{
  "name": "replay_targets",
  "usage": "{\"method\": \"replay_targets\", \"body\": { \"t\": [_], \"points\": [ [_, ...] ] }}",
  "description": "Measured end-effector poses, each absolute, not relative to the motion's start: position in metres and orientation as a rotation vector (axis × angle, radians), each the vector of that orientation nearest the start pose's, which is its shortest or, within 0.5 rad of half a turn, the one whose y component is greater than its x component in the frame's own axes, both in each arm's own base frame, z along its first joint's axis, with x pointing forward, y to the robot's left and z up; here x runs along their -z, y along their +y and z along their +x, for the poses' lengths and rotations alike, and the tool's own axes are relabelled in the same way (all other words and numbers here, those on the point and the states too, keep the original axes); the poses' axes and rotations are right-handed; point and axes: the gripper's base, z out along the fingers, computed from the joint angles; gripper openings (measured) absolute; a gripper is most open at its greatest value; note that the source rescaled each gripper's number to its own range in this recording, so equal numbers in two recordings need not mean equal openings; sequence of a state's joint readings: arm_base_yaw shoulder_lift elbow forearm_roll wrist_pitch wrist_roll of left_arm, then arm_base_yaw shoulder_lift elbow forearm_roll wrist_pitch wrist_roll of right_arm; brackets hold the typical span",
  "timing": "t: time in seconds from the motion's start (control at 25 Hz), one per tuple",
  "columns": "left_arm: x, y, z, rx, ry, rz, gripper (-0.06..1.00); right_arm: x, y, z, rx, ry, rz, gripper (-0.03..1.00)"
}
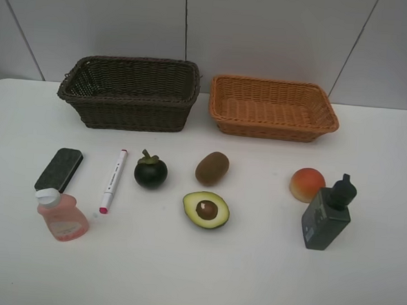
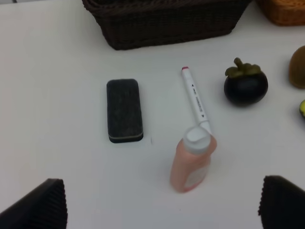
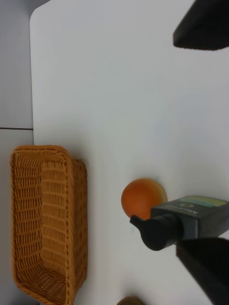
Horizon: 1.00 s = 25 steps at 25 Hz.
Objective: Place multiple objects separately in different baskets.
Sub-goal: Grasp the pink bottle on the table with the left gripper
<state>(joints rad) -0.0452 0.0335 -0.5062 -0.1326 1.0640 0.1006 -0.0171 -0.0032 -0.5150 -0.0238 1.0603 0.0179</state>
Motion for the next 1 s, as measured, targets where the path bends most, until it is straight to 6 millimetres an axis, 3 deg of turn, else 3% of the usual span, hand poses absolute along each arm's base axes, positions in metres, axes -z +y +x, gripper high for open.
{"method": "replay_targets", "body": {
  "t": [0.2,0.52,0.76,0.88,1.0],
  "points": [
    [-0.289,-0.011,0.034,0.135,2.223,0.134,1.0,-0.281,-0.002,-0.007,0.028,2.025,0.037,1.0],
    [-0.294,-0.019,0.123,0.207,2.649,0.146,1.0,-0.281,-0.002,-0.007,0.028,2.025,0.037,1.0],
    [-0.273,-0.031,0.185,0.372,2.958,0.213,1.0,-0.281,-0.002,-0.007,0.028,2.025,0.037,1.0],
    [-0.257,-0.034,0.203,0.394,3.046,0.222,1.0,-0.281,-0.002,-0.007,0.028,2.025,0.037,1.0],
    [-0.242,-0.047,0.208,0.376,3.103,0.392,1.0,-0.281,-0.002,-0.007,0.028,2.025,0.037,1.0]
  ]
}}
